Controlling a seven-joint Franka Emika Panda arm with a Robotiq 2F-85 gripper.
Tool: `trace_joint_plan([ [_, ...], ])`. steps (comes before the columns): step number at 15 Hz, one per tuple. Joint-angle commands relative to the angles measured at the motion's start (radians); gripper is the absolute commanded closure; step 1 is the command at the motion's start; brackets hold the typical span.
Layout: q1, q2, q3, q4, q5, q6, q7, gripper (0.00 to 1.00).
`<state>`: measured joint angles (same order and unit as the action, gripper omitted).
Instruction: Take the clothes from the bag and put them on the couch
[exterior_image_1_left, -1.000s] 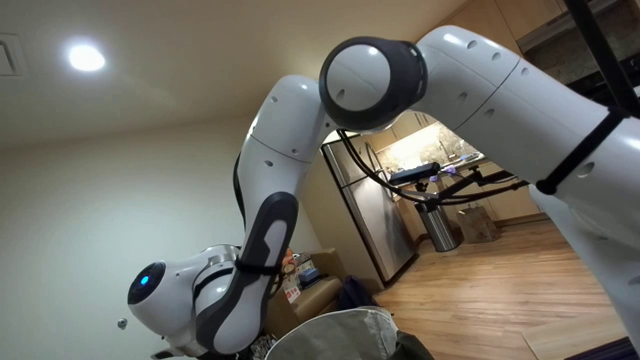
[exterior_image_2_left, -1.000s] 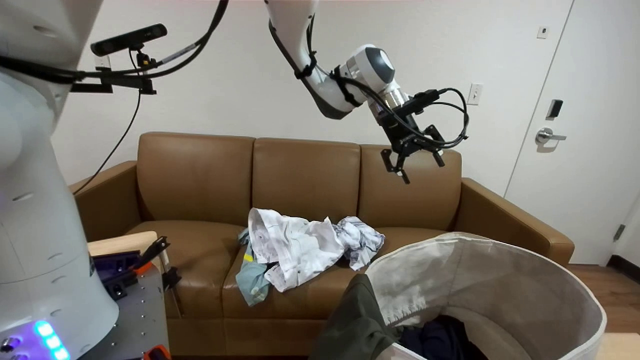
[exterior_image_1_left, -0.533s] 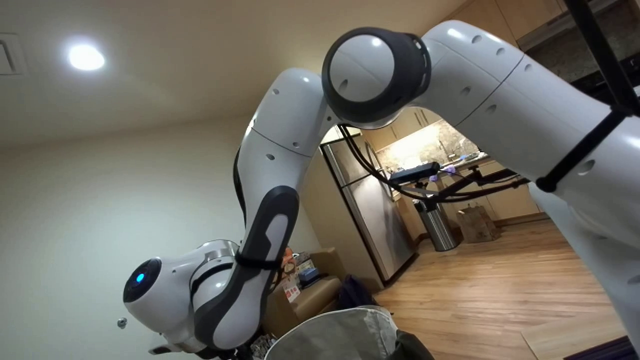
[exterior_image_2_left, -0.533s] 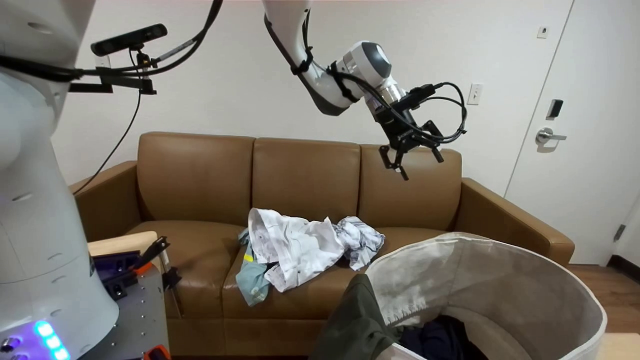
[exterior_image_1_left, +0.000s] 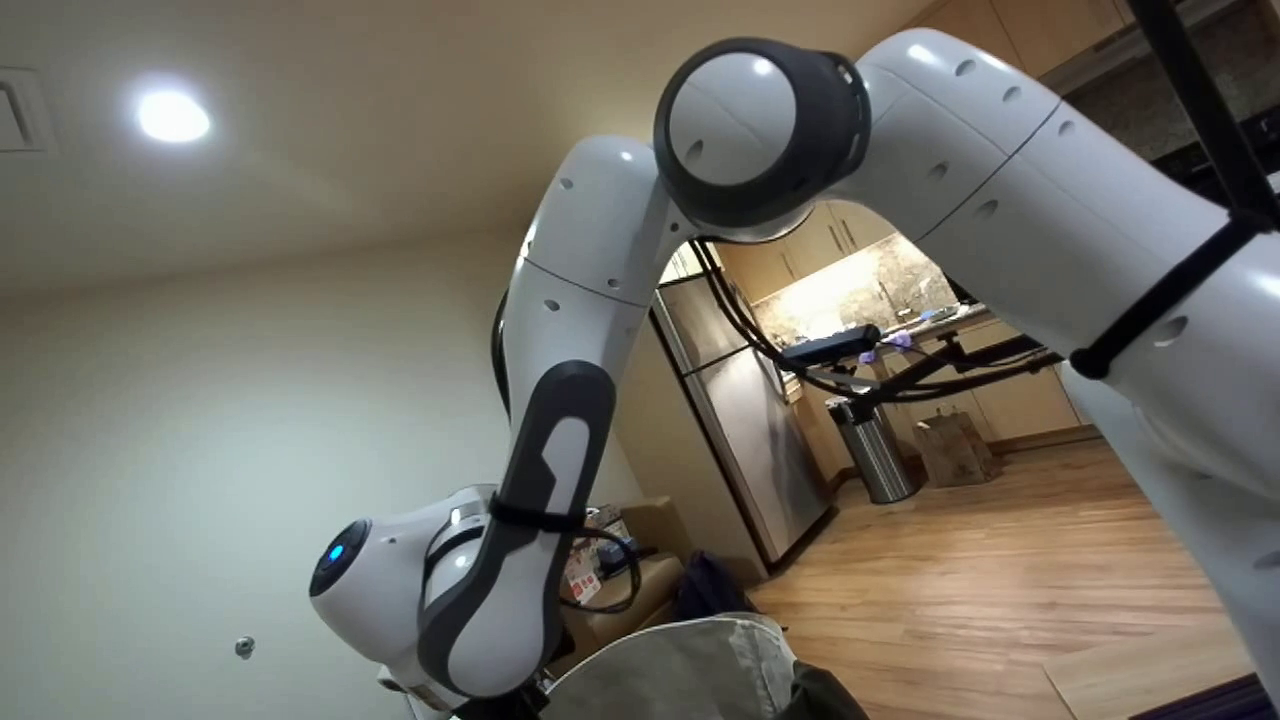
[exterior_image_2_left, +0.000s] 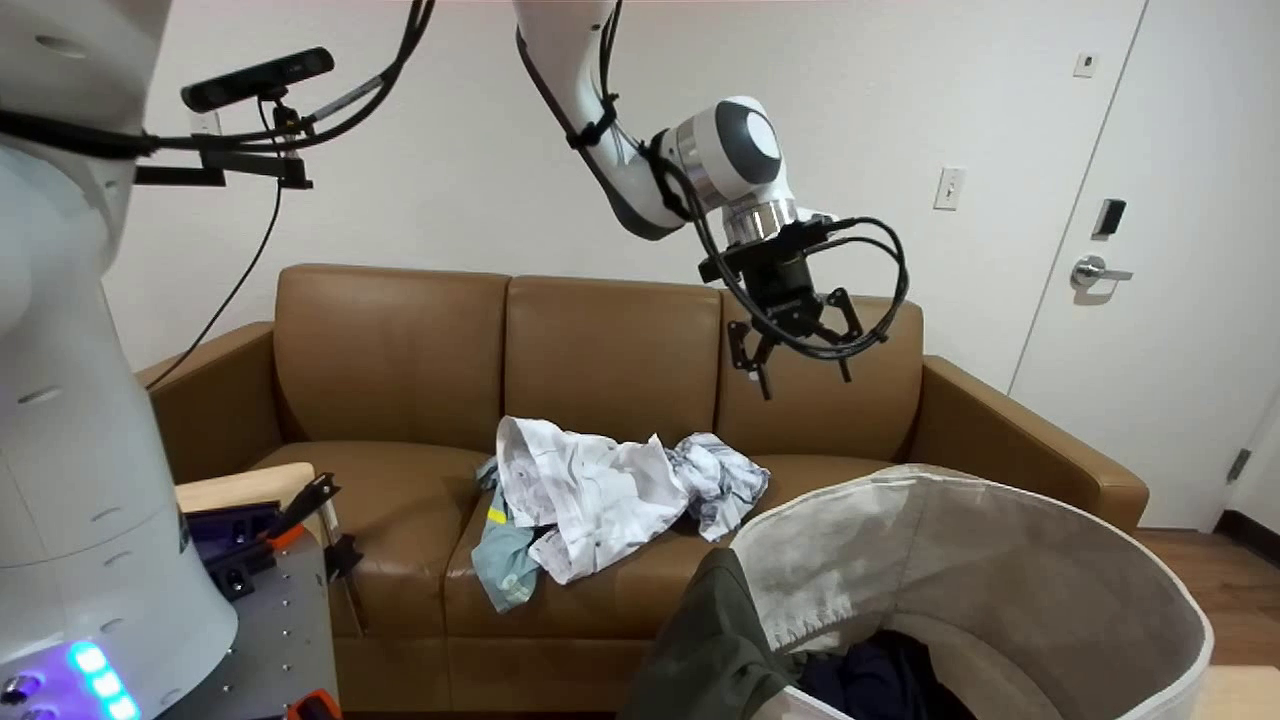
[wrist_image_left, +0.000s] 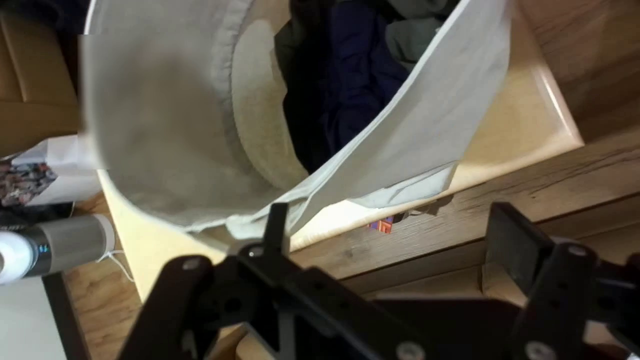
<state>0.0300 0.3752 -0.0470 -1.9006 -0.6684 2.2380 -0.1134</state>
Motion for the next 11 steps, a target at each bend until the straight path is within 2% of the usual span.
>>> trace_joint_plan([
  [1,-0.004,-0.12,0.008,-0.209,0.082,0.054,0.163,0.0],
  [4,0.024,-0.143,0.028,-0.3,0.177,0.107,0.301,0.0],
  [7,0.074,-0.136,0.033,-0.353,0.198,0.248,0.477,0.0],
  [8,0.064,-0.11,0.021,-0.301,0.183,0.178,0.382,0.0],
  [11,0.095,-0.11,0.023,-0.327,0.185,0.226,0.462,0.0],
])
